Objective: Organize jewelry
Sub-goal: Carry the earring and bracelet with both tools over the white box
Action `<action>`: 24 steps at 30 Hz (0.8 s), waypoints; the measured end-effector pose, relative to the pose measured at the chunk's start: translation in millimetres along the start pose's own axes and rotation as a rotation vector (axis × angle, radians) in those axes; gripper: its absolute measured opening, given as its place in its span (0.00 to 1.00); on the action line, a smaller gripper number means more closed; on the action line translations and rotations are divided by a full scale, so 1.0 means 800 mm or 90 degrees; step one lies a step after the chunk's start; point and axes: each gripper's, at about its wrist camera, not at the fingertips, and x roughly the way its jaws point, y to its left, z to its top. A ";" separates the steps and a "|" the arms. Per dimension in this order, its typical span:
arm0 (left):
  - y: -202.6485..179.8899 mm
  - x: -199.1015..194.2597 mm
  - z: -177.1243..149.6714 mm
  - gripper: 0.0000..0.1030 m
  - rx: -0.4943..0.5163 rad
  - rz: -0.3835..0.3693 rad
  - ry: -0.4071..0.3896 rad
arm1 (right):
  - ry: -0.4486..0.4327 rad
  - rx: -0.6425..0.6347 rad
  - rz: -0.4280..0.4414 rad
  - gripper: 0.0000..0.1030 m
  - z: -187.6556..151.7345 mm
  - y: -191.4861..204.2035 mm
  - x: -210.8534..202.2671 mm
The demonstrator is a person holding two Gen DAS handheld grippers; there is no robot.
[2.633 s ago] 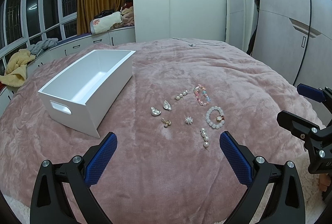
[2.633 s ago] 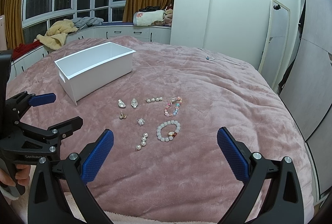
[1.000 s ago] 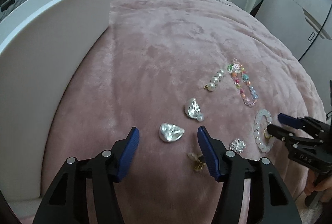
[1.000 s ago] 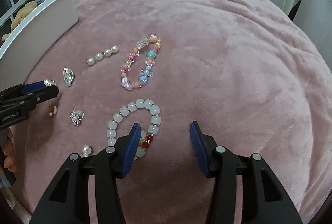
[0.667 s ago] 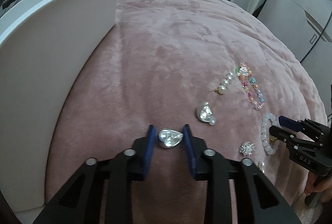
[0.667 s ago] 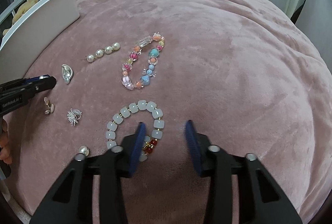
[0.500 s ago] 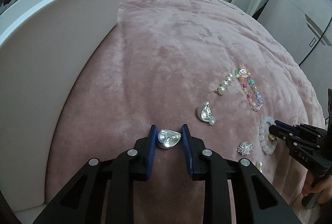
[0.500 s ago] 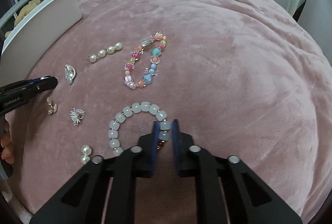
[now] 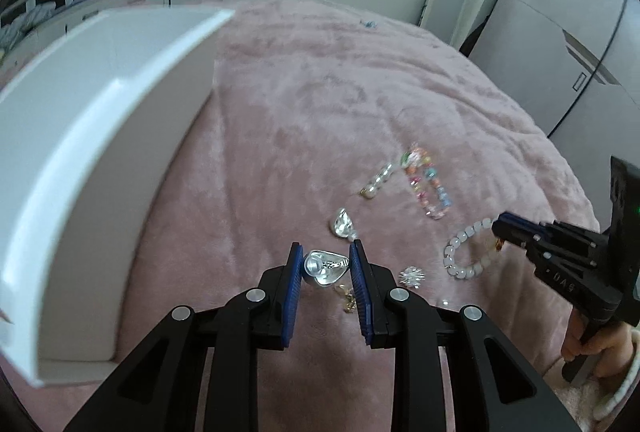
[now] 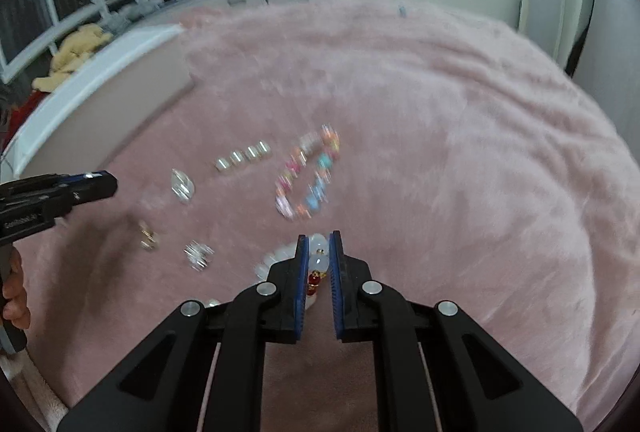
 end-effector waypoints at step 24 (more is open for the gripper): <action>0.116 -0.177 0.076 0.28 -0.033 0.168 -0.124 | -0.144 -0.169 0.144 0.11 0.217 0.199 -0.058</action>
